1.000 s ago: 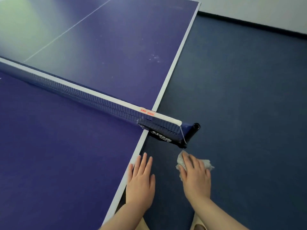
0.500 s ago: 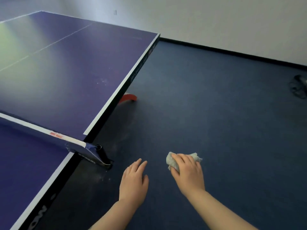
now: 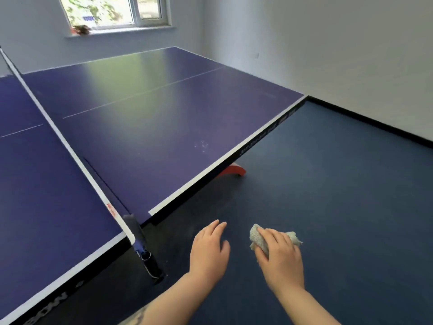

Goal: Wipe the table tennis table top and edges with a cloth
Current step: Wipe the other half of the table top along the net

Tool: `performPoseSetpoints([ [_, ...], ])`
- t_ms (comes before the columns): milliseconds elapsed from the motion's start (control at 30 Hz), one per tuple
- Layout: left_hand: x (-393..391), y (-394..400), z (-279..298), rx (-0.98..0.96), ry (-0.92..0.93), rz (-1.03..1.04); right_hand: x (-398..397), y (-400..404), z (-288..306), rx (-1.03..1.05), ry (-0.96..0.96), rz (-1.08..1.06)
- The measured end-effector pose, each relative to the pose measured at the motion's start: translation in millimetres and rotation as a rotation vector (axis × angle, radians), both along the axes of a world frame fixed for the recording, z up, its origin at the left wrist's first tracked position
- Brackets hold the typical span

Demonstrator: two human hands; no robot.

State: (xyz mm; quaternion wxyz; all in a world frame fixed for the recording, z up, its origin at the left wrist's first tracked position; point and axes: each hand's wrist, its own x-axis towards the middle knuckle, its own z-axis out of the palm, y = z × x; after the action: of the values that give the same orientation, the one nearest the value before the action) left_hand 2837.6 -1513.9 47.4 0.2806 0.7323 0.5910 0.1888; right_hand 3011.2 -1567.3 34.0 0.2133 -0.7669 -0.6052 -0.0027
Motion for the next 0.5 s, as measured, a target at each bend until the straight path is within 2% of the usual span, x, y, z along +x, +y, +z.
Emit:
performPoseSetpoints([
  [200, 9.3, 70.2, 2.0, -0.004, -0.018, 0.146, 23.8, 82.1, 0.0, -0.019, 0.015, 0.08],
  [367, -3.7, 93.2, 0.7, -0.043, -0.021, 0.285, 13.0, 126.2, -6.0, -0.002, 0.015, 0.242],
  [500, -27.9, 115.8, -3.7, -0.038, -0.035, 0.476, -4.0, 181.4, -8.2, 0.032, 0.009, 0.385],
])
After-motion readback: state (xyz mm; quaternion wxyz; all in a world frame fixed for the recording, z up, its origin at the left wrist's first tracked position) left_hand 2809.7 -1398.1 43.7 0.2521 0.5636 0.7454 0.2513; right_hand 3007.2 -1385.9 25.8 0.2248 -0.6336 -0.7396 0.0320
